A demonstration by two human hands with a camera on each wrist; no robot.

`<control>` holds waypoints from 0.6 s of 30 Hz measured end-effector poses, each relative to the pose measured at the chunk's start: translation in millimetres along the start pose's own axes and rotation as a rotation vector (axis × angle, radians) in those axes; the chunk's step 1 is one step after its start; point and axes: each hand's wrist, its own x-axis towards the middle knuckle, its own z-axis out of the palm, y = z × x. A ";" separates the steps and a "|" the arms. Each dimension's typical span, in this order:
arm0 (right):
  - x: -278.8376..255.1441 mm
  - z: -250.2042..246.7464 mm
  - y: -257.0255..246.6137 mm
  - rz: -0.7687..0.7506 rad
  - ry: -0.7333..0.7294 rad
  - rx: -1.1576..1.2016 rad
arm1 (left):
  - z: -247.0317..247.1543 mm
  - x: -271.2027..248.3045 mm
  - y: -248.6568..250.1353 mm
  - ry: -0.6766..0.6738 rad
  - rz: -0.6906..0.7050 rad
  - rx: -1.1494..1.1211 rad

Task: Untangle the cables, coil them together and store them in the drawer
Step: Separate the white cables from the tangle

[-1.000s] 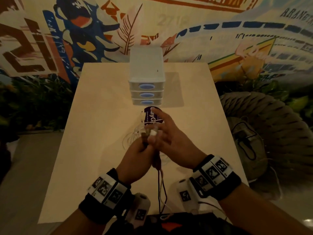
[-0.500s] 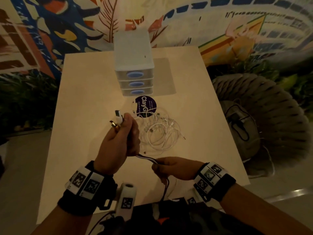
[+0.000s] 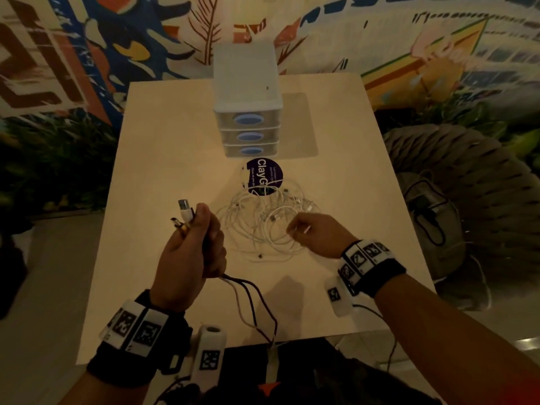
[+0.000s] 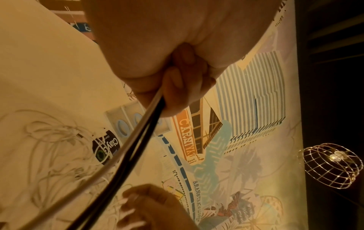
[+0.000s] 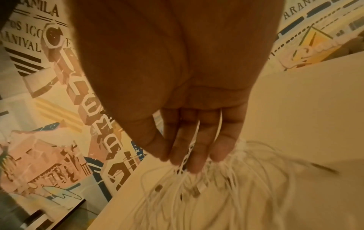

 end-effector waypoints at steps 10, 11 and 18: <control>83.8 -3.0 -19.4 0.041 -0.156 -0.483 | -25.9 -5.6 -9.0 0.041 0.000 0.023; 84.7 0.1 -15.5 0.056 -0.160 -0.542 | -27.8 -4.9 -9.1 0.048 -0.002 0.026; 79.1 8.0 11.3 0.037 -0.021 -0.696 | -36.5 3.6 -9.2 0.060 -0.025 0.009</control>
